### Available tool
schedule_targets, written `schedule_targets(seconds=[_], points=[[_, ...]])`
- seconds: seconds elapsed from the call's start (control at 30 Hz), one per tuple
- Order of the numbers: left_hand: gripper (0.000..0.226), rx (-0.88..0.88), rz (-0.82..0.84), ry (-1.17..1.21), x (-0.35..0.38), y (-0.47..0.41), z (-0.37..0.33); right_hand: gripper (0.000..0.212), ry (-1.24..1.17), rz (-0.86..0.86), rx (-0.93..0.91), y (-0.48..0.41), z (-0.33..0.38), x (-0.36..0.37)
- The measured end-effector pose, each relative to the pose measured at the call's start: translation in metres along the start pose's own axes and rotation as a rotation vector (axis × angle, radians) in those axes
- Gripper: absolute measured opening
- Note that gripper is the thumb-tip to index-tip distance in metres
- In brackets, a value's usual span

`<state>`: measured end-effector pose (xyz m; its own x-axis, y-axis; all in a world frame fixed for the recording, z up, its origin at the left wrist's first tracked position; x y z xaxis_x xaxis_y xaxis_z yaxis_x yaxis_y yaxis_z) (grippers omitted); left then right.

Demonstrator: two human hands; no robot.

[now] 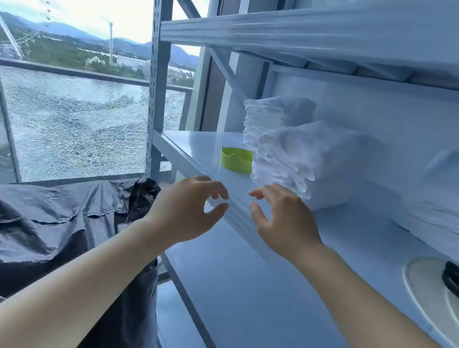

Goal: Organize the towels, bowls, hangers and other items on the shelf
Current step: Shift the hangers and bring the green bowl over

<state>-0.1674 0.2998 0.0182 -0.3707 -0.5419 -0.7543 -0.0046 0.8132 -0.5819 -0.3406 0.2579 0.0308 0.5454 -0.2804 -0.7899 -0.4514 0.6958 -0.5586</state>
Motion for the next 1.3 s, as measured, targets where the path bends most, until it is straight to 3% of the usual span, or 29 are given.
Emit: schedule_targets(seconds=[0.3,0.63,0.83,1.0,1.1,1.3], points=[[0.015,-0.058,0.014,-0.029,0.055,-0.105,0.060,0.026,-0.045,0.064,-0.017,-0.101,-0.037,0.063],[0.013,-0.177,0.058,-0.050,0.095,-0.151,0.131,0.028,0.001,0.111,0.004,-0.166,-0.053,0.131],[0.013,-0.147,0.114,-0.057,0.111,-0.163,0.160,0.027,0.154,0.196,0.098,-0.205,-0.068,0.162],[0.014,-0.110,0.147,-0.020,0.115,-0.174,0.188,0.040,0.284,0.279,0.226,-0.227,-0.070,0.185],[0.015,-0.066,0.180,-0.010,0.112,-0.179,0.206,0.033,0.285,0.254,0.289,-0.233,-0.065,0.190],[0.048,0.096,0.206,0.075,0.117,-0.199,0.216,0.030,0.310,0.190,0.242,-0.222,-0.052,0.190]])
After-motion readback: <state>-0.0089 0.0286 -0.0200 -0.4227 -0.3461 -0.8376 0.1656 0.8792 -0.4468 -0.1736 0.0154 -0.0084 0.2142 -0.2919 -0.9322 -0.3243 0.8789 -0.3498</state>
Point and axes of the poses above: each hand's wrist, its own y-axis away from the middle knuckle, its own x-axis out of the palm, z = x × y, the point moved 3 cm from there along -y, towards the middle knuckle
